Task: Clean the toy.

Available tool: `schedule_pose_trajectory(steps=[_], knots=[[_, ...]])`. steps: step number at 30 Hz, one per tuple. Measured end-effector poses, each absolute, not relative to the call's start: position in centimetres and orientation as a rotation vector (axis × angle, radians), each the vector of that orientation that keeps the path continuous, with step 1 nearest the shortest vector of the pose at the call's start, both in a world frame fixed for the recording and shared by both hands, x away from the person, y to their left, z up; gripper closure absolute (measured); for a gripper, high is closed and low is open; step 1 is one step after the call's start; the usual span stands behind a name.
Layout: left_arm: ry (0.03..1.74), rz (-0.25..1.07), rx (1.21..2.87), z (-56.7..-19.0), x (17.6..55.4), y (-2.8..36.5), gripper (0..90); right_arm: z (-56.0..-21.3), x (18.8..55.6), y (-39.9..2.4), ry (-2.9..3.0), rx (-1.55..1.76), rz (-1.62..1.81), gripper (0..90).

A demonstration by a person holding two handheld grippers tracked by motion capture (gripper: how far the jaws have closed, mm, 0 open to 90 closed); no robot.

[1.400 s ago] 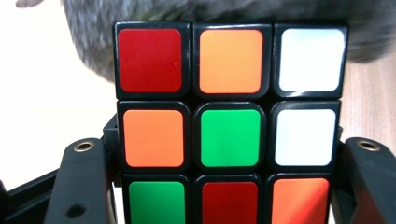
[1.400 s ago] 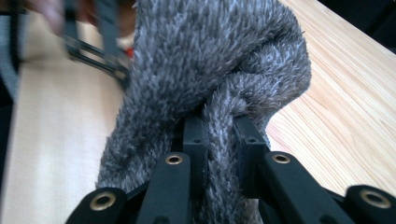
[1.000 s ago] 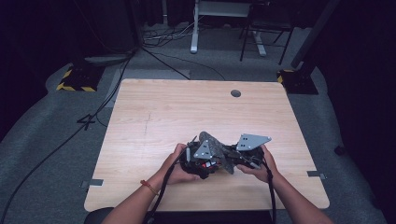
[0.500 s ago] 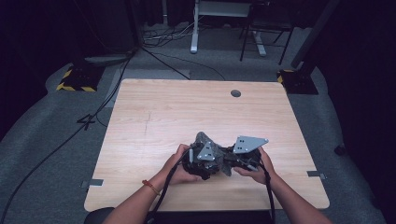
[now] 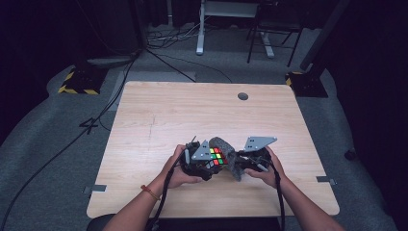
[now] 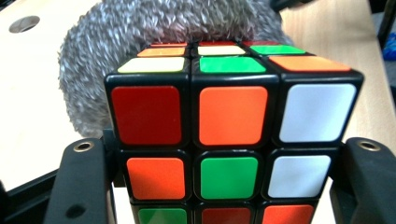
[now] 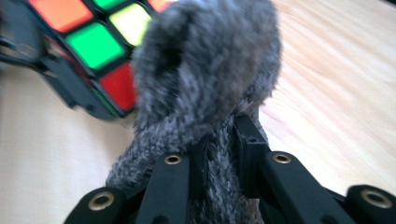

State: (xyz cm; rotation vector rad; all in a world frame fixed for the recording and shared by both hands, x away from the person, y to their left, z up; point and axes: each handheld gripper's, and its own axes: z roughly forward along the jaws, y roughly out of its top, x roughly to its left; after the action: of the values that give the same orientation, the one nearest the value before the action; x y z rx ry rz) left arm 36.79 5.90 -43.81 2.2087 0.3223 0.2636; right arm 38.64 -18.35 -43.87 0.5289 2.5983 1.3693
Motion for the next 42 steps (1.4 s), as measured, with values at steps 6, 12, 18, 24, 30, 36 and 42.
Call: schedule_pose_trajectory(steps=[6,12,18,24,30,36,42], knots=[[0.305,0.269,2.255,-44.27,36.84,5.65,32.9,-43.81,38.61,-18.58,2.602,0.555,1.482,78.0],[0.305,0.276,2.265,-44.26,36.86,5.65,32.9,-43.44,38.24,-18.53,2.583,0.53,1.465,78.0],[0.305,0.227,2.192,-44.11,36.98,5.99,33.2,-43.5,38.42,-18.49,2.573,0.53,1.412,77.9],[0.349,0.206,2.196,-44.43,37.24,5.77,32.8,-43.78,38.54,-18.5,2.581,0.56,1.425,77.9],[0.392,0.199,2.212,-44.54,37.43,5.65,32.9,-43.79,38.34,-18.35,2.567,0.565,1.408,78.0],[0.423,0.187,2.215,-44.6,37.57,5.7,32.6,-43.91,38.34,-18.27,2.561,0.588,1.42,78.1],[0.402,0.196,2.164,-44.64,37.22,5.82,32.9,-44.17,38.62,-18.25,2.566,0.633,1.424,77.9]])
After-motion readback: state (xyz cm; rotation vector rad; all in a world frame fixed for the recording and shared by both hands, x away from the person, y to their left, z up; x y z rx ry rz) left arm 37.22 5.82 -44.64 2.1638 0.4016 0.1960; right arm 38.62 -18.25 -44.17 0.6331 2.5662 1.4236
